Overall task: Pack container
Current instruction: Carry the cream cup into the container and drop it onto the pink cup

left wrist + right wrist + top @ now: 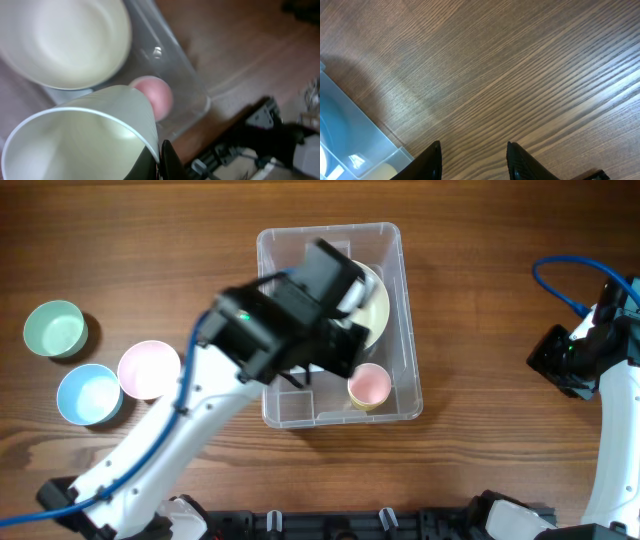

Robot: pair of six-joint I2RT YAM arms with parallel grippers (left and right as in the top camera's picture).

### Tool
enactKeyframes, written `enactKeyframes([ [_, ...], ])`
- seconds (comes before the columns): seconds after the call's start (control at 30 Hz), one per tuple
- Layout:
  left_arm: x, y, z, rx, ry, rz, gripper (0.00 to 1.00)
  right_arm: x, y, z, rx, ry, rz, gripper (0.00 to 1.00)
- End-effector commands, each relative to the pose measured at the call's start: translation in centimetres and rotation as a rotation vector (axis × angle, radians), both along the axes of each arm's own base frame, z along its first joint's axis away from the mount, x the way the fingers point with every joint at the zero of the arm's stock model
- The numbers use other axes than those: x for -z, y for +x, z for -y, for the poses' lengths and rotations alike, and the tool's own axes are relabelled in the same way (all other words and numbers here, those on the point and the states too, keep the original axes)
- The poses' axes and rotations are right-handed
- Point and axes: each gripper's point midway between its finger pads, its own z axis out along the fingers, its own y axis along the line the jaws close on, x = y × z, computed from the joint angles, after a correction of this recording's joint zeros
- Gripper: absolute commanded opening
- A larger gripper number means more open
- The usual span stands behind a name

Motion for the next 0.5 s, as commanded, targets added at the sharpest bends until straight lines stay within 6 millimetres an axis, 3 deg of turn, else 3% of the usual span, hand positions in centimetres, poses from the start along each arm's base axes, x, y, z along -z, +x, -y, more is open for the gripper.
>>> enactKeyframes([
  [0.0, 2.0, -2.4, 3.2, 0.109, 0.033, -0.051, 0.04, -0.6, 0.2, 0.0, -0.02, -0.004, 0.019, 0.43],
  [0.17, 6.3, -3.0, 5.3, 0.153, 0.122, -0.131, 0.04, -0.6, 0.2, 0.0, -0.02, -0.004, 0.02, 0.43],
  [0.33, 10.4, -2.7, 6.1, 0.157, 0.205, -0.204, 0.04, -0.6, 0.2, 0.0, -0.021, -0.004, 0.019, 0.43],
  [0.47, 10.7, -2.1, 6.7, 0.156, 0.194, -0.188, 0.04, -0.6, 0.2, 0.0, -0.02, -0.004, 0.019, 0.43],
])
